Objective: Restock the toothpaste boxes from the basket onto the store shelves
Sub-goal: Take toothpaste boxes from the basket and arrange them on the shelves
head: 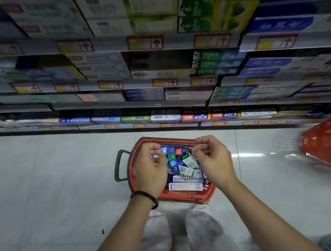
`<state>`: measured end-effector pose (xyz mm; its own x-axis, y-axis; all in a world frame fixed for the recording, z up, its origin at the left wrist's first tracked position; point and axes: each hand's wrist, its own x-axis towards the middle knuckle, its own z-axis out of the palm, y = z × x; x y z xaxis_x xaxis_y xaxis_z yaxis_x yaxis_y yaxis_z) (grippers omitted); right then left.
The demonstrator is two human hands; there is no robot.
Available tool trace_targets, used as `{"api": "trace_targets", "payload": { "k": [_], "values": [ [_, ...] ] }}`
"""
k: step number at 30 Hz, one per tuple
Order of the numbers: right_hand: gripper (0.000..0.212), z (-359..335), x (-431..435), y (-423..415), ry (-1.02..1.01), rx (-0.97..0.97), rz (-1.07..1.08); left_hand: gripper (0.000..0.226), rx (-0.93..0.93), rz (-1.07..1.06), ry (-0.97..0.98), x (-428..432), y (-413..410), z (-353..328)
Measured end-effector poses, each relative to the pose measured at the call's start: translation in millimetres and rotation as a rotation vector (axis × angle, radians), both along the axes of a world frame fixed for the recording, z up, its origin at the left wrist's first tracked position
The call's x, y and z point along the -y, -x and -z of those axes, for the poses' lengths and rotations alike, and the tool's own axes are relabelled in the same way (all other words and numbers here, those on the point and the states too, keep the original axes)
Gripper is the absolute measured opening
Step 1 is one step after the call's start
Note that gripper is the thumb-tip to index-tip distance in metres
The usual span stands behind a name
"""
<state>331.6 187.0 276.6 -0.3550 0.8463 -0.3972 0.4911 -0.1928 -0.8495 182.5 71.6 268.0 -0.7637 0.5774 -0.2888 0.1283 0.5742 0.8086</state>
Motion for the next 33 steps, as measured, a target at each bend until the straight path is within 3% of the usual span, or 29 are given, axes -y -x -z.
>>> {"api": "trace_targets", "payload": {
  "k": [10,15,26,33],
  "values": [
    [0.022,128.0,47.1,22.5,0.086,0.120,-0.041,0.020,0.027,0.079,0.097,18.4,1.8,131.6],
    [0.030,201.4,57.7,24.3,0.012,0.226,-0.172,0.025,0.026,0.089,0.111,14.6,6.8,198.6],
    [0.039,337.5,67.6,20.8,0.049,0.460,-0.157,0.030,0.062,0.083,0.178,26.7,-14.5,319.6],
    [0.064,390.3,53.8,33.3,0.038,0.594,-0.250,0.033,0.085,0.031,0.160,46.5,-42.4,368.0]
  ]
}}
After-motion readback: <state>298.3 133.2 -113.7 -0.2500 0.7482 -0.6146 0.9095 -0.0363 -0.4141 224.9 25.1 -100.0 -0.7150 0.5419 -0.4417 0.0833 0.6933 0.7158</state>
